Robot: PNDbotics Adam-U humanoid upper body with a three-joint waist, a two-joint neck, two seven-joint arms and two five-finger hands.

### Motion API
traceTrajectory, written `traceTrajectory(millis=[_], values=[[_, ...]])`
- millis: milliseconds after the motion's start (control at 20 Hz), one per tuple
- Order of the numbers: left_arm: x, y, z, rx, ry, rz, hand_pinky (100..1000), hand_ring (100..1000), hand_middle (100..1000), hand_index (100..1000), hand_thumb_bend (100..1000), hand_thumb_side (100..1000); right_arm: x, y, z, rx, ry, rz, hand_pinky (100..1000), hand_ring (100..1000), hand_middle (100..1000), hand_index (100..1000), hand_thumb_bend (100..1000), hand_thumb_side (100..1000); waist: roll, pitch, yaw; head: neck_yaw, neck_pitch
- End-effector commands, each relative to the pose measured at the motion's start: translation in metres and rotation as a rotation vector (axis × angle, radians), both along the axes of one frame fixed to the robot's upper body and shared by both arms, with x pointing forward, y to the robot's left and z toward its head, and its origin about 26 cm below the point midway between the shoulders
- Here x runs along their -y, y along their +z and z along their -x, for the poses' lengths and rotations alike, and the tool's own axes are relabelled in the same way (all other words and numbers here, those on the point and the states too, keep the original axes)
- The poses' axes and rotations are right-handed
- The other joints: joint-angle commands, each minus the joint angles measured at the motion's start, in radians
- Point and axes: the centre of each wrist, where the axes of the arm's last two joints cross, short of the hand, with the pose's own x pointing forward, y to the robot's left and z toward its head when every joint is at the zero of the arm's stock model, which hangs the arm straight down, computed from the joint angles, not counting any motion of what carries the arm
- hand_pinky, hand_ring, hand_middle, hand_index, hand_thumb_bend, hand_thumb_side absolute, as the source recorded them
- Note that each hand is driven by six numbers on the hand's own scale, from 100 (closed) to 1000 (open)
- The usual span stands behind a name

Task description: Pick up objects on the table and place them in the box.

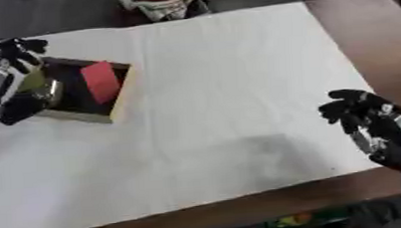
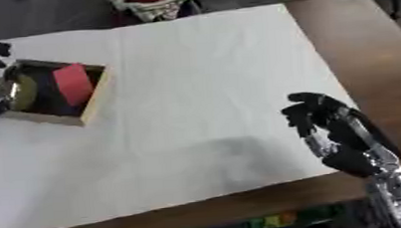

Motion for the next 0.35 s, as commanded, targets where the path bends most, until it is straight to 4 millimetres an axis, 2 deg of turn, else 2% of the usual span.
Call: traceTrajectory(millis=[50,250,350], values=[[0.016,0.001,0.013,0.067,-0.054,0.092,487,593,615,801,100,722,0.002,0.009,-0.002,0.031,-0.004,0.001,766,771,510,842,100,470,-0.003,-0.01,0.003,0.009,0.004],[0.036,-0.036,0.03,0.003,-0.073,0.257,484,592,613,798,100,795,0.001,0.009,-0.002,0.03,-0.003,-0.002,766,771,510,842,100,467,-0.004,-0.012,0.003,0.036,0.004],[0.045,-0.048,0.035,-0.038,-0.092,0.324,482,591,612,798,100,806,0.001,0.009,-0.002,0.029,-0.003,-0.002,766,771,510,841,100,470,-0.005,-0.012,0.006,0.049,0.005]])
